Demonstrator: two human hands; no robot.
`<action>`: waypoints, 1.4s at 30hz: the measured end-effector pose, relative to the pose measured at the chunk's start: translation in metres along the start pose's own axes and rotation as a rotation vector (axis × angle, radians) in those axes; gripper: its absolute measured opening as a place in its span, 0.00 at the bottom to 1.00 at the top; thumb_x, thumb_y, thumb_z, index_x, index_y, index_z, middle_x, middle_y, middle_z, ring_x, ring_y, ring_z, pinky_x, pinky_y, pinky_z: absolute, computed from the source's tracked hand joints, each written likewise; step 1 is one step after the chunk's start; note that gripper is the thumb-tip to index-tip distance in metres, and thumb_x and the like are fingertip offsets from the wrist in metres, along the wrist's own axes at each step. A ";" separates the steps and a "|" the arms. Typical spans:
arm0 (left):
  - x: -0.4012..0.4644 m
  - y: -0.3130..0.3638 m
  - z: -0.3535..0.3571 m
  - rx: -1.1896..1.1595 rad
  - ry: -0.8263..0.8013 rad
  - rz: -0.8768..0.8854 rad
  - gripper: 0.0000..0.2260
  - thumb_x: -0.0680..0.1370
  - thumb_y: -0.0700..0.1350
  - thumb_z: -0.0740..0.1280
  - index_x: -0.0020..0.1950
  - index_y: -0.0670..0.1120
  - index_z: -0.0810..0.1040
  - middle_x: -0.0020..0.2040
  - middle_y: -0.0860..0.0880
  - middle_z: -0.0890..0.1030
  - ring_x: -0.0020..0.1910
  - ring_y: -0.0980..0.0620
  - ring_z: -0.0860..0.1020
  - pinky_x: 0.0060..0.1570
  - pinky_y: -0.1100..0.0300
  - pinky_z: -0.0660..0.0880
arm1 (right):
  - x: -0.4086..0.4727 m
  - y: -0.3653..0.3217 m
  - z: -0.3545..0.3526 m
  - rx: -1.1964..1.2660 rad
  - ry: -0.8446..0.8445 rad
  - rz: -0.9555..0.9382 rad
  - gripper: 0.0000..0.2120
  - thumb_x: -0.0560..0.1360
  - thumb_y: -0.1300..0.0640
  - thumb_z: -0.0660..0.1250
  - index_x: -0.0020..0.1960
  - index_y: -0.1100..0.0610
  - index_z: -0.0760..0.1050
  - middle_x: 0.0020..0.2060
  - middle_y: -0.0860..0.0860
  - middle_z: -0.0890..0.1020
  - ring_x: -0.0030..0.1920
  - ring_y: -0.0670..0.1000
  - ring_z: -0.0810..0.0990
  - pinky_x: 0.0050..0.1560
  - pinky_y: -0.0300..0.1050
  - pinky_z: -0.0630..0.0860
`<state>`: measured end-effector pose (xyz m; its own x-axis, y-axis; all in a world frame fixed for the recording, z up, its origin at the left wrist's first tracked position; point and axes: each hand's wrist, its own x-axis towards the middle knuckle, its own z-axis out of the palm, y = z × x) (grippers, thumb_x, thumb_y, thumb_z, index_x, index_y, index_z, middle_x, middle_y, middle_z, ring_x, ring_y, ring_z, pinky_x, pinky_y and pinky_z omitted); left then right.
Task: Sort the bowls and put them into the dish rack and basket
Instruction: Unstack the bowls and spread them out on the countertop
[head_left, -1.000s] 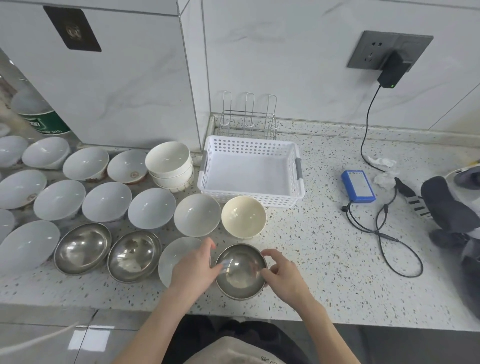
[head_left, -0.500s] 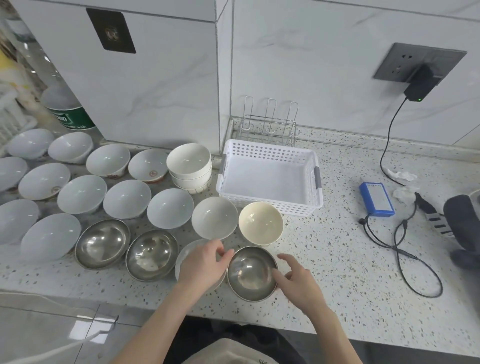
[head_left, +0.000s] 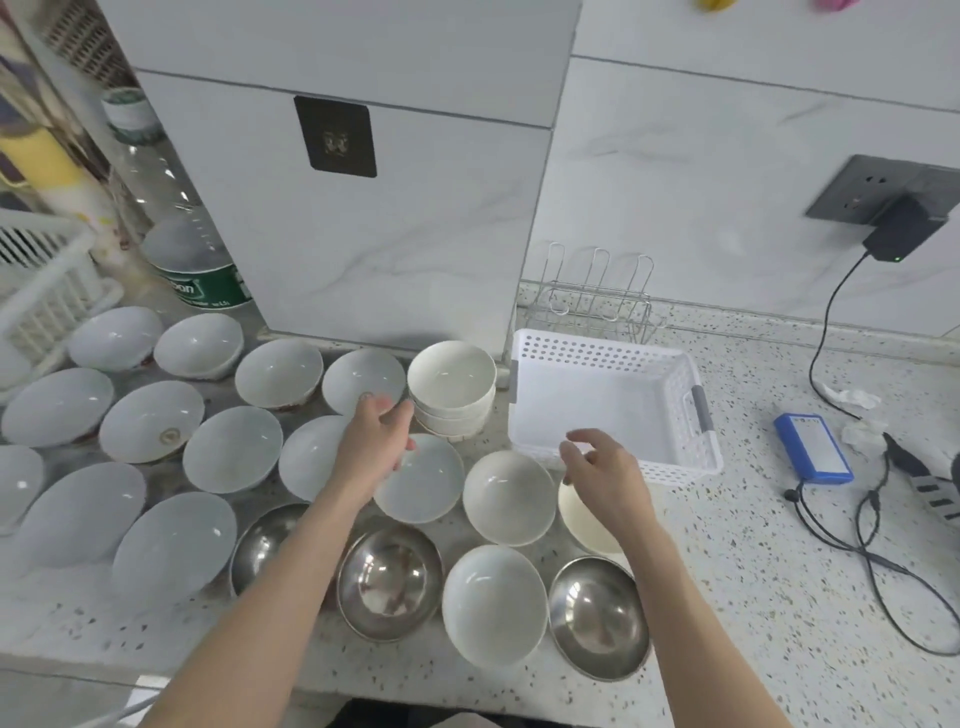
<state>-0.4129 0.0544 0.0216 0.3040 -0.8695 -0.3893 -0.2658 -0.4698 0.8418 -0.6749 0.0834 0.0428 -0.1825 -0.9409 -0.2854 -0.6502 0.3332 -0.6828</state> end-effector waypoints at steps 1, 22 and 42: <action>0.012 0.004 -0.002 -0.010 -0.026 -0.040 0.24 0.77 0.57 0.62 0.68 0.47 0.66 0.38 0.45 0.84 0.23 0.53 0.70 0.23 0.63 0.65 | 0.007 -0.012 0.007 0.009 -0.021 -0.005 0.16 0.76 0.46 0.60 0.61 0.46 0.75 0.34 0.45 0.84 0.41 0.45 0.81 0.47 0.47 0.76; 0.070 0.033 0.009 0.071 -0.345 0.015 0.14 0.71 0.40 0.60 0.48 0.60 0.69 0.25 0.49 0.82 0.14 0.57 0.66 0.16 0.68 0.58 | 0.026 -0.042 0.060 0.251 -0.011 0.228 0.12 0.74 0.52 0.61 0.56 0.45 0.76 0.31 0.41 0.84 0.34 0.45 0.74 0.39 0.43 0.73; 0.076 0.046 -0.078 -0.123 -0.451 -0.017 0.22 0.74 0.33 0.58 0.62 0.55 0.74 0.22 0.45 0.76 0.17 0.54 0.62 0.18 0.68 0.55 | 0.042 -0.072 0.083 0.309 0.039 0.247 0.20 0.75 0.45 0.62 0.65 0.50 0.71 0.30 0.47 0.85 0.20 0.40 0.70 0.32 0.39 0.69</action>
<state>-0.3304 -0.0209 0.0597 -0.1280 -0.8542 -0.5039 -0.1453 -0.4865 0.8615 -0.5744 0.0251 0.0238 -0.3375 -0.8297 -0.4446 -0.3316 0.5468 -0.7688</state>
